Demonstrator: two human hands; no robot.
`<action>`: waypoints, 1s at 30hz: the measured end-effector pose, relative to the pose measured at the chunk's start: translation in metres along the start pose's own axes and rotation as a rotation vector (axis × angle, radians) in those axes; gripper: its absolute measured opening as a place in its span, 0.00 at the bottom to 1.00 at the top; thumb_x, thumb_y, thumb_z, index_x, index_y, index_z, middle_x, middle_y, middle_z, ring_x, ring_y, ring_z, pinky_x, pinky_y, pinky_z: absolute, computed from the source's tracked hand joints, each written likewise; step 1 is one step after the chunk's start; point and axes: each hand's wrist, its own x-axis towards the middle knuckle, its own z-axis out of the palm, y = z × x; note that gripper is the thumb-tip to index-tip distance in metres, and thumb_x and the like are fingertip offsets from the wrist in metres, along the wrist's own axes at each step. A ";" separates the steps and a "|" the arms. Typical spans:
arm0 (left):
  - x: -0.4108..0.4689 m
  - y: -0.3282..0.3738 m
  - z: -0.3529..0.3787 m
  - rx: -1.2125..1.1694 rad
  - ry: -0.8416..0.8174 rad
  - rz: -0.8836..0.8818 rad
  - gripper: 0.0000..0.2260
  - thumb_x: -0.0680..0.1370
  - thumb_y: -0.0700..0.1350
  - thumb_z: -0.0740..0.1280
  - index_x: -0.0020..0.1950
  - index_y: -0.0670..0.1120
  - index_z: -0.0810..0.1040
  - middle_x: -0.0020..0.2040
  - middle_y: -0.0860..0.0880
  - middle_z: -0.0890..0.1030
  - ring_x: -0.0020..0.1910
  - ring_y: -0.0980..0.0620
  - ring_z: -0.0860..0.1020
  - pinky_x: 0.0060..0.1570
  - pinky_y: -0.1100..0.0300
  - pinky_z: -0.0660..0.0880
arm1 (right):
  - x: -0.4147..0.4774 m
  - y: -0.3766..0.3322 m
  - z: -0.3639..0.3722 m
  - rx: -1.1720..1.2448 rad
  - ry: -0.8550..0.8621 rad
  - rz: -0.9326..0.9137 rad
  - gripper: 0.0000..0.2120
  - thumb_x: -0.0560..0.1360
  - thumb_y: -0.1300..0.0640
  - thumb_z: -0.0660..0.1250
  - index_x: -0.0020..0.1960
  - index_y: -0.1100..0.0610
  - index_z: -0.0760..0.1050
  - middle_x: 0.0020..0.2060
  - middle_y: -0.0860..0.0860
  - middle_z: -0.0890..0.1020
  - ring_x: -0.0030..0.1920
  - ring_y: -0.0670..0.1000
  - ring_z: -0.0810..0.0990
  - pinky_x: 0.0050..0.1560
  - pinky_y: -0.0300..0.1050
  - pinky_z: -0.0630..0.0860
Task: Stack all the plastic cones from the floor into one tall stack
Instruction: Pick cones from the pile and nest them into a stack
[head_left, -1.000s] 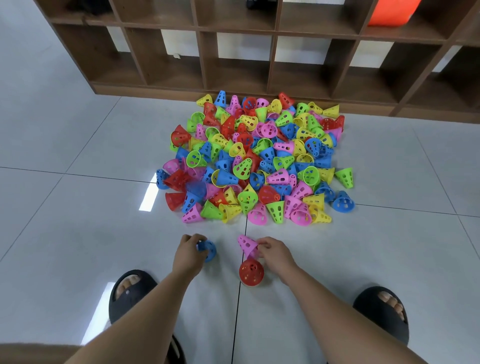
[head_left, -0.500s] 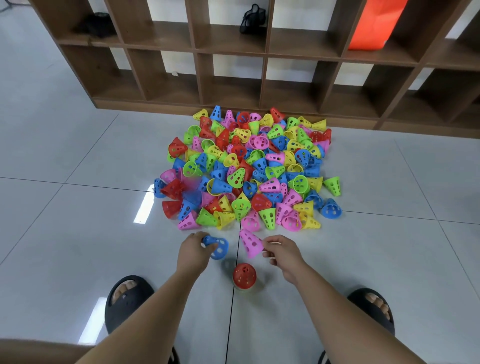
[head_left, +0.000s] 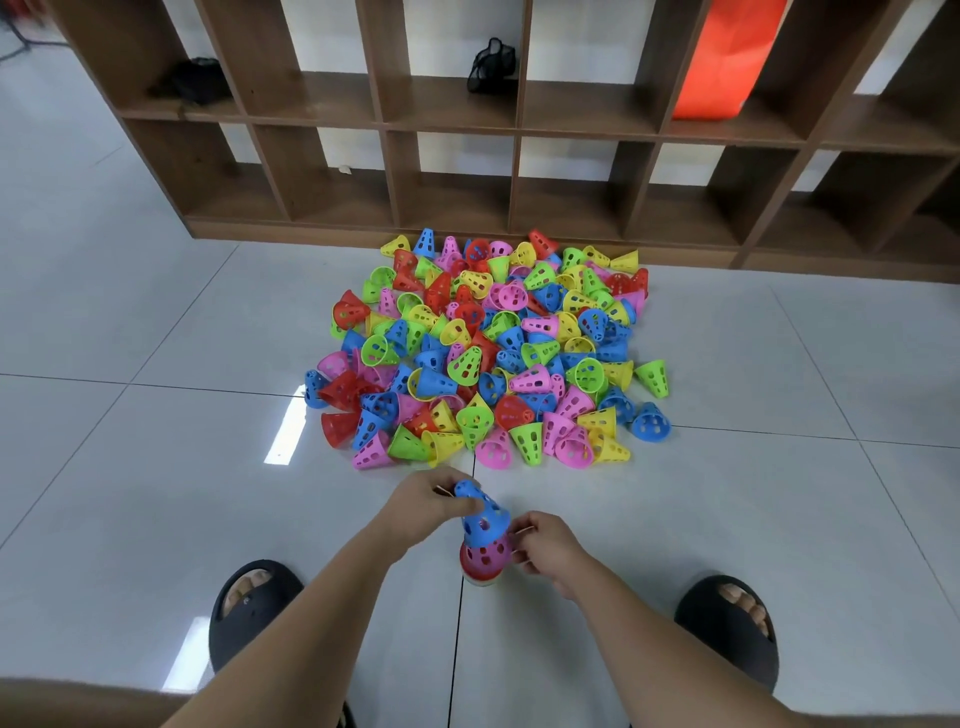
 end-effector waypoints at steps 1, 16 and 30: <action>0.000 -0.002 0.004 0.023 -0.015 -0.007 0.08 0.74 0.43 0.80 0.52 0.50 0.88 0.49 0.50 0.88 0.50 0.50 0.85 0.49 0.63 0.83 | 0.001 0.001 0.002 -0.009 0.008 0.002 0.09 0.77 0.69 0.64 0.52 0.62 0.80 0.39 0.58 0.83 0.35 0.55 0.78 0.31 0.42 0.70; 0.007 -0.064 0.040 0.562 -0.055 0.022 0.18 0.64 0.52 0.80 0.50 0.65 0.81 0.53 0.55 0.76 0.47 0.56 0.80 0.50 0.62 0.80 | 0.020 0.001 -0.021 0.085 0.090 0.008 0.08 0.77 0.67 0.67 0.55 0.61 0.79 0.40 0.56 0.84 0.37 0.53 0.81 0.35 0.43 0.77; 0.057 -0.051 0.020 -0.008 0.020 -0.196 0.20 0.75 0.65 0.76 0.62 0.58 0.81 0.57 0.48 0.83 0.54 0.51 0.81 0.49 0.56 0.77 | 0.091 -0.040 -0.091 0.237 0.331 -0.103 0.18 0.78 0.67 0.65 0.64 0.52 0.77 0.55 0.54 0.83 0.45 0.54 0.80 0.44 0.50 0.80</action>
